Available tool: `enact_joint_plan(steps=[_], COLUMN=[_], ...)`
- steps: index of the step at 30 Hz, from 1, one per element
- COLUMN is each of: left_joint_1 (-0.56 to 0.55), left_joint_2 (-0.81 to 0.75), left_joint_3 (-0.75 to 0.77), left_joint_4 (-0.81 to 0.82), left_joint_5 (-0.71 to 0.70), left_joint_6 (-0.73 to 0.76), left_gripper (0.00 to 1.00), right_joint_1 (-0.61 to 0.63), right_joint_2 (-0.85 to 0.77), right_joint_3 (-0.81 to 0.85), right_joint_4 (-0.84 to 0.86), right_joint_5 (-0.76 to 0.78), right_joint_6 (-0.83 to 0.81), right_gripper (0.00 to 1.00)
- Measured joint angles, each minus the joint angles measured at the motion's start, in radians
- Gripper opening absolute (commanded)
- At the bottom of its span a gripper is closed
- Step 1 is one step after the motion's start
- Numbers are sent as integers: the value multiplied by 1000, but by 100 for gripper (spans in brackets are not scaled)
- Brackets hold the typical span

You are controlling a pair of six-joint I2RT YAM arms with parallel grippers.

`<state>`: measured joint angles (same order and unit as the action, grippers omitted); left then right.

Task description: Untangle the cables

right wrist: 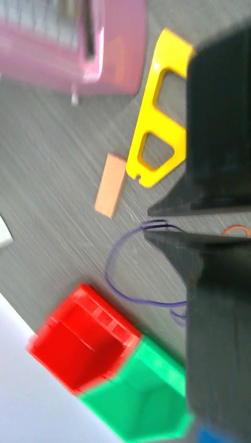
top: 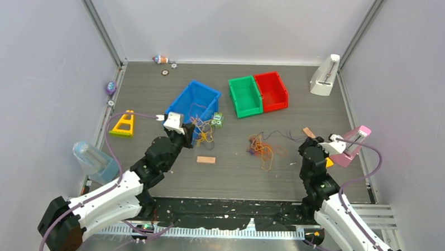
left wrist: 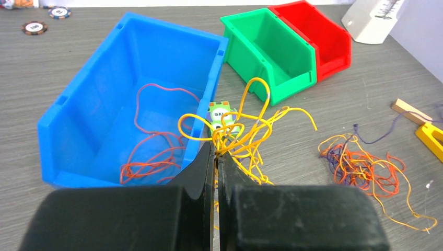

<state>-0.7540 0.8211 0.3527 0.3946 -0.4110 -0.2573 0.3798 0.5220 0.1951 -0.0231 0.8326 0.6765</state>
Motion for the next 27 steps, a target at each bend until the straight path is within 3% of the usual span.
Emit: enact_joint_plan(steps=[1, 3, 5, 12, 17, 27], left_joint_1=[4, 7, 7, 8, 8, 8], left_joint_2=[-11, -17, -9, 79, 168, 234], left_joint_3=[6, 35, 86, 253, 374, 546], left_joint_4=[-16, -60, -108, -198, -254, -291], left_joint_5=[12, 53, 114, 389, 568, 735], left_joint_6=[0, 0, -1, -10, -51, -136], left_gripper=[0, 0, 0, 0, 0, 0], right_joint_1=[0, -2, -2, 3, 35, 101], right_joint_2=[-15, -10, 32, 298, 355, 329], right_joint_3=[-12, -26, -27, -26, -32, -49], right_joint_4=[27, 93, 160, 409, 621, 793], right_joint_5=[-37, -168, -318, -849, -1160, -1370], right_joint_6=[-29, -112, -189, -325, -335, -362], right_gripper=[63, 91, 98, 97, 99, 98])
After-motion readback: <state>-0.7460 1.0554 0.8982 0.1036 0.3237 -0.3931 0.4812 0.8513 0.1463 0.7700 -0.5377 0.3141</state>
